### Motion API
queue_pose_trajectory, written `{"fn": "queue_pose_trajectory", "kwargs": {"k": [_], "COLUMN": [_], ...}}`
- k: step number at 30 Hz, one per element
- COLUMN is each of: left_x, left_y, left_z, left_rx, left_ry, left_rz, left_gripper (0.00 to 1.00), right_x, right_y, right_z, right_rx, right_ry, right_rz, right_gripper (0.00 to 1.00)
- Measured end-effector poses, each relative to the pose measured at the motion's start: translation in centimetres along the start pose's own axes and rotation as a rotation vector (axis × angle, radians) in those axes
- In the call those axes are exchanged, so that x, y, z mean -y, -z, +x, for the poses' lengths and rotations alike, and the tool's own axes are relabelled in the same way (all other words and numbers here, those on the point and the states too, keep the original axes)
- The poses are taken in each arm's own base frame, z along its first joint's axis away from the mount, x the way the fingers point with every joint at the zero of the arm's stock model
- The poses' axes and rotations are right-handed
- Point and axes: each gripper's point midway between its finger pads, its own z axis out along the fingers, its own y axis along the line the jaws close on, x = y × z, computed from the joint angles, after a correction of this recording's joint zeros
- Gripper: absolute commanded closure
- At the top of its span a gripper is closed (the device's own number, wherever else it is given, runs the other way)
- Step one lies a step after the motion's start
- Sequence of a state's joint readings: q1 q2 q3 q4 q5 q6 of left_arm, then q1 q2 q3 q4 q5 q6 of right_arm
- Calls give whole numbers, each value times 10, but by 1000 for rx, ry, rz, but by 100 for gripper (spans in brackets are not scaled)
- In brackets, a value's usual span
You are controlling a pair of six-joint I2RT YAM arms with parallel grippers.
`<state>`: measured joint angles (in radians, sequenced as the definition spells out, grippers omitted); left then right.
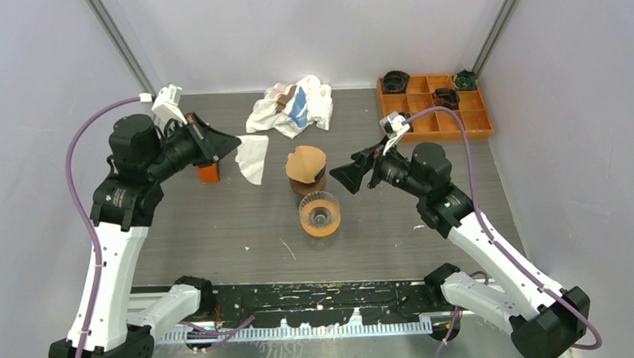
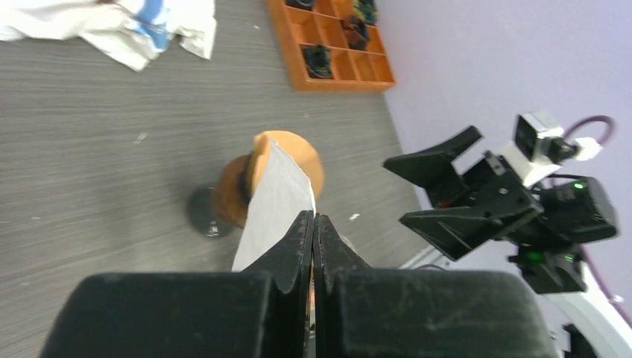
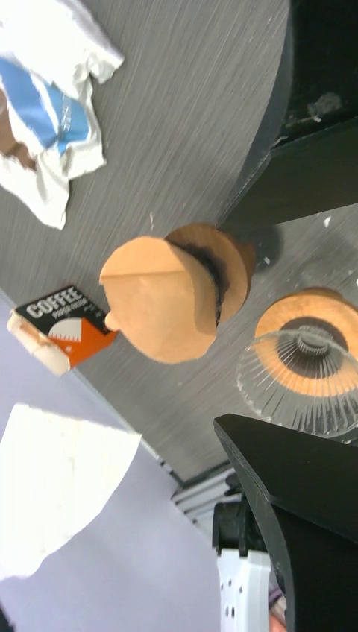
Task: Place the coffee filter in the dripper
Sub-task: Place the coffee filter in the coffee dripper.
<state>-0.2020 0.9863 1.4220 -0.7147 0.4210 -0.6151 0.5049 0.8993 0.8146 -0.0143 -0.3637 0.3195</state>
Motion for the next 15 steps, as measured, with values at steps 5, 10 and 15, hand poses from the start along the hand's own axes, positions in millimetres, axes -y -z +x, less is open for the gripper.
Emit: {"fn": "queue_pose_trajectory", "kwargs": {"k": [5, 10, 15], "left_x": [20, 40, 64], "left_y": [-9, -20, -29], "left_z": [14, 29, 44], "left_rx": [-3, -15, -32], "left_ry": [64, 121, 154], "left_rz": [100, 192, 277], "left_gripper": [100, 100, 100], "right_x": [-14, -24, -38], "right_y": [-12, -24, -30], "right_z": [5, 14, 10], "right_rx": [8, 6, 28], "right_ry": [-66, -137, -178], "right_rz": [-99, -187, -269], "right_gripper": [2, 2, 2]}}
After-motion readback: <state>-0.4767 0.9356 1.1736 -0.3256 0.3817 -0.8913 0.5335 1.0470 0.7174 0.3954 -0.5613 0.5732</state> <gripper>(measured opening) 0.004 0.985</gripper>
